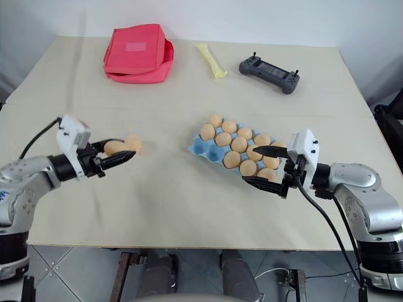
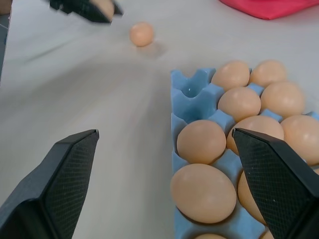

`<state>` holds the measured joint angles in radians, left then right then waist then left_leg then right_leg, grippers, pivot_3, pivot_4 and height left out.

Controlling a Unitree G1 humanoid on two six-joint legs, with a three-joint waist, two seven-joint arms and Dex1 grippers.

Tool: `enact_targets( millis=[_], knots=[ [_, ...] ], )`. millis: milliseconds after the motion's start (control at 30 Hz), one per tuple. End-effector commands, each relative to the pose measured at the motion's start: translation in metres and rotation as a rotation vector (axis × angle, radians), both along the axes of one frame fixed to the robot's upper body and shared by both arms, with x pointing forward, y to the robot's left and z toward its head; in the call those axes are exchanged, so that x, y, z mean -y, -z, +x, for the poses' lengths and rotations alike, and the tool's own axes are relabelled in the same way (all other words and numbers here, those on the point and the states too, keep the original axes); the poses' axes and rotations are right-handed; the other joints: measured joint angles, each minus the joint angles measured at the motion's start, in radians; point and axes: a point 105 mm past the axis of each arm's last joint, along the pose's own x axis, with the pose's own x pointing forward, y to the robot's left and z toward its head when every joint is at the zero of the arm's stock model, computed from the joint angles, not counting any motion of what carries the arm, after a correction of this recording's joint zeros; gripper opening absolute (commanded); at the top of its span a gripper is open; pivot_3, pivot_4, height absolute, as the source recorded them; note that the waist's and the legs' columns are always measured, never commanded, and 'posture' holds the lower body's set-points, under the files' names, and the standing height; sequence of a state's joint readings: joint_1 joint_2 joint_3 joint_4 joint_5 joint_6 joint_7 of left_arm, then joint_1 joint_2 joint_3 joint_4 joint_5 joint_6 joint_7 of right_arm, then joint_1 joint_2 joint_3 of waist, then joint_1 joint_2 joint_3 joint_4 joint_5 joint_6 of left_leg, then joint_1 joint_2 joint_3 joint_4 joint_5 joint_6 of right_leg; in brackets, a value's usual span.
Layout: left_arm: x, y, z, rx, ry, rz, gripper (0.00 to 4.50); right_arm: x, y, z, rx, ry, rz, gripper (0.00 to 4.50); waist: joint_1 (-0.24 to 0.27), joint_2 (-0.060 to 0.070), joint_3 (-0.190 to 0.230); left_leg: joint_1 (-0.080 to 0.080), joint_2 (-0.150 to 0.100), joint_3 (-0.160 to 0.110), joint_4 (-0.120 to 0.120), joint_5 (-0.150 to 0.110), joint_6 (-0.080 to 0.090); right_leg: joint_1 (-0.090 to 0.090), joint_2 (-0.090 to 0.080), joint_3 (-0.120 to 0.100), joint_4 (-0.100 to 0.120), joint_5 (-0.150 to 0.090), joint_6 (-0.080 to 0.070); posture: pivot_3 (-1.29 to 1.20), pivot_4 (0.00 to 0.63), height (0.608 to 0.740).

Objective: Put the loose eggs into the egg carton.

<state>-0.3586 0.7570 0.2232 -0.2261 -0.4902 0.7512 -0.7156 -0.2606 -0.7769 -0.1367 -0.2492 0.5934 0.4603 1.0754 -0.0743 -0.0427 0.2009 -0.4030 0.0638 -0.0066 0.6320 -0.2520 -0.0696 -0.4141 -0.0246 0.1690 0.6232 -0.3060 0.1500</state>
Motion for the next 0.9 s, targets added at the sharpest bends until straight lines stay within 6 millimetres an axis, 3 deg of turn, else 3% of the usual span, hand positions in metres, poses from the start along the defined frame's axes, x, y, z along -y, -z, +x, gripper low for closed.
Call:
enact_targets(
  millis=[33, 167, 400, 533, 800, 900],
  knots=[
    [0.039, -0.014, 0.006, 0.061, 0.148, -0.021, 2.3, 0.0, -0.015, -0.003, 0.062, 0.005, 0.005, 4.5, 0.005, 0.0, 0.0, 0.0, 0.0, 0.0, 0.0, 0.0, 0.0, 0.0, 0.0, 0.0, 0.0, 0.0, 0.0, 0.0, 0.15, 0.74],
    [0.084, -0.022, 0.018, 0.098, 0.304, -0.056, 2.3, 0.001, -0.016, -0.003, 0.067, 0.023, 0.008, 4.5, 0.017, 0.0, 0.0, 0.0, 0.0, 0.0, 0.001, 0.0, 0.0, 0.0, 0.0, 0.0, 0.0, 0.001, 0.001, 0.0, 0.15, 0.74],
    [0.127, -0.015, 0.037, 0.106, 0.445, -0.078, 2.3, 0.001, -0.017, -0.004, 0.078, 0.047, 0.016, 4.5, 0.019, 0.0, 0.0, 0.0, 0.0, 0.0, 0.001, 0.0, 0.0, 0.0, 0.001, 0.0, 0.001, 0.001, 0.001, 0.0, 0.15, 0.74],
    [0.162, -0.008, 0.05, 0.078, 0.526, -0.104, 2.3, 0.006, -0.017, -0.01, 0.086, 0.088, 0.018, 4.5, 0.029, 0.0, 0.0, -0.001, 0.0, -0.001, 0.004, 0.0, 0.0, 0.0, 0.001, 0.0, 0.001, 0.001, 0.001, 0.0, 0.15, 0.74],
    [0.194, 0.001, 0.06, 0.066, 0.601, -0.096, 2.3, 0.011, -0.017, -0.019, 0.091, 0.142, 0.019, 4.5, 0.036, 0.0, 0.0, -0.002, -0.001, -0.001, 0.004, 0.0, 0.0, 0.0, 0.002, 0.001, 0.001, 0.001, 0.002, 0.0, 0.15, 0.74],
    [0.196, 0.006, 0.062, 0.051, 0.602, -0.066, 3.24, 0.011, -0.017, -0.021, 0.092, 0.151, 0.02, 4.5, 0.038, 0.0, 0.0, -0.002, -0.001, -0.001, 0.004, 0.0, 0.0, 0.001, 0.002, 0.001, 0.001, 0.001, 0.002, 0.0, 0.15, 0.74]
  ],
)
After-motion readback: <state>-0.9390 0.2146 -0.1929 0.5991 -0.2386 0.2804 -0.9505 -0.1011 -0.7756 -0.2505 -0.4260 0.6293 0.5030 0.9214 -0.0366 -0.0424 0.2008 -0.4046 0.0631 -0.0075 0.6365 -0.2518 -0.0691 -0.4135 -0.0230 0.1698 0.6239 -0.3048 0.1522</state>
